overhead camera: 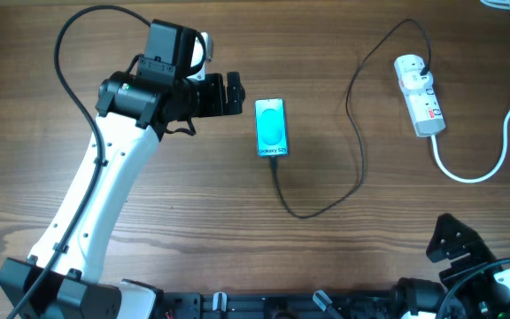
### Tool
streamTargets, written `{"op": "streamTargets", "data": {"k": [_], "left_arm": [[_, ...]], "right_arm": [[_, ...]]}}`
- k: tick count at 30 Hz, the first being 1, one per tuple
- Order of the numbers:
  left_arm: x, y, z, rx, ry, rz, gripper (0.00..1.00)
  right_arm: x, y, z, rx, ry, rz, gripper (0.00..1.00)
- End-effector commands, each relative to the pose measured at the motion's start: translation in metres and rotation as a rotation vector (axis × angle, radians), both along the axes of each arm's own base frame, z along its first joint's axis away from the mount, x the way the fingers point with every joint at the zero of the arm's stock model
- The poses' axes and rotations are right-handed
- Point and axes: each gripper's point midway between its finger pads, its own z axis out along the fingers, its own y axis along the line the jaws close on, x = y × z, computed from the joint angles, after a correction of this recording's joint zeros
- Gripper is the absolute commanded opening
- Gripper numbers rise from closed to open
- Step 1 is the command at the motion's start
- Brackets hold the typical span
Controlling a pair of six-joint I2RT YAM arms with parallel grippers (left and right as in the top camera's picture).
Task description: Plug charger to phone and switch on socket
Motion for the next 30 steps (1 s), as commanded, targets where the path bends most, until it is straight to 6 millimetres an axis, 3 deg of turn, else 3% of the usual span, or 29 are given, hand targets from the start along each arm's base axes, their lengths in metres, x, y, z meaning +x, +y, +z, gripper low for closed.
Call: {"op": "streamTargets", "data": {"k": [1, 3, 6, 9, 13, 18, 23, 30], "left_arm": [[0.001, 0.003, -0.002, 0.014, -0.005, -0.009, 1.00], [0.001, 0.003, -0.002, 0.015, -0.005, -0.009, 1.00], [0.001, 0.003, -0.002, 0.015, -0.005, -0.009, 1.00], [0.001, 0.003, -0.002, 0.015, -0.005, -0.009, 1.00], [0.001, 0.003, -0.002, 0.015, -0.005, -0.009, 1.00], [0.001, 0.003, -0.002, 0.015, -0.005, -0.009, 1.00], [0.001, 0.003, -0.002, 0.014, -0.005, -0.009, 1.00], [0.001, 0.003, -0.002, 0.015, -0.005, -0.009, 1.00]], "right_arm": [[0.011, 0.013, 0.014, -0.103, -0.071, 0.160, 1.00], [0.026, 0.017, 0.012, -0.131, -0.099, 0.212, 1.00], [0.060, 0.029, -0.010, -0.200, -0.134, 0.362, 1.00], [0.095, 0.061, -0.021, -0.320, -0.360, 0.612, 1.00], [0.099, 0.083, -0.043, -0.441, -0.573, 0.721, 1.00], [0.114, 0.070, -0.075, -0.524, -0.631, 0.633, 1.00], [0.120, 0.079, -0.077, -0.703, -0.731, 0.682, 1.00], [0.135, 0.053, -0.088, -0.688, -0.719, 0.494, 1.00]]}}
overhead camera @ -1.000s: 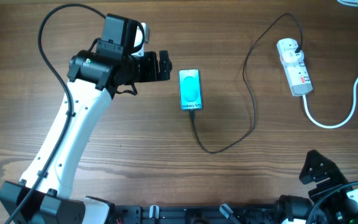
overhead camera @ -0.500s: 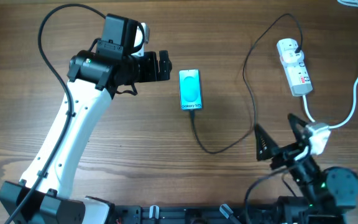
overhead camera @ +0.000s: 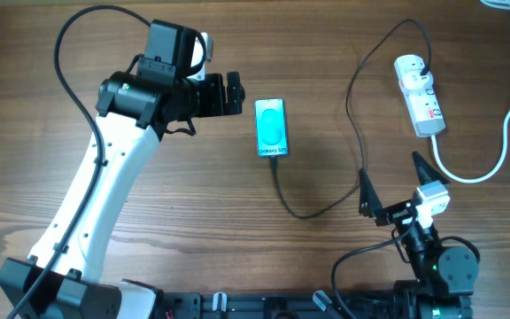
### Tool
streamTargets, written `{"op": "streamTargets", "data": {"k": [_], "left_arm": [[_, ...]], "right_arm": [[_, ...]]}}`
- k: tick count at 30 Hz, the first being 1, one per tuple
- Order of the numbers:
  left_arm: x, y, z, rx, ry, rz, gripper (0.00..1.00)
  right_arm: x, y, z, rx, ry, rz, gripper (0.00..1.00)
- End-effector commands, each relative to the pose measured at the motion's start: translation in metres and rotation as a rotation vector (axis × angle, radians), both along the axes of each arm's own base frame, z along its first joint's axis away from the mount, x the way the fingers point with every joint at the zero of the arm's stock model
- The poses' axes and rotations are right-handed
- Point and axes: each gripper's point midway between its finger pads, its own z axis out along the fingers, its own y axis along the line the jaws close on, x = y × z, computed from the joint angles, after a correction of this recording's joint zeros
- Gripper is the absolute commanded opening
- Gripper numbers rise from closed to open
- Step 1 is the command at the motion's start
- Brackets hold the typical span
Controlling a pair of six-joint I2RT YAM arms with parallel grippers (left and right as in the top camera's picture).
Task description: Plug charger to phone and switch on socket
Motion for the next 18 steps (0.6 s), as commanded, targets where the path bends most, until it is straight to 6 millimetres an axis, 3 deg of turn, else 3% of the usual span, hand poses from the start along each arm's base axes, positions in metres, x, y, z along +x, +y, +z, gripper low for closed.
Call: {"op": "streamTargets", "data": {"k": [1, 5, 7, 18], "left_arm": [[0.001, 0.002, -0.002, 0.012, -0.005, -0.011, 1.00], [0.001, 0.002, -0.002, 0.012, -0.005, -0.011, 1.00], [0.001, 0.002, -0.002, 0.012, -0.005, -0.011, 1.00], [0.001, 0.002, -0.002, 0.012, -0.005, -0.011, 1.00]], "right_arm": [[0.006, -0.018, -0.012, 0.097, 0.039, -0.101, 1.00], [0.008, -0.023, -0.017, 0.103, 0.060, -0.131, 1.00], [0.009, -0.024, -0.036, 0.100, 0.139, -0.141, 1.00], [0.010, -0.033, -0.038, 0.026, 0.127, -0.195, 1.00]]}}
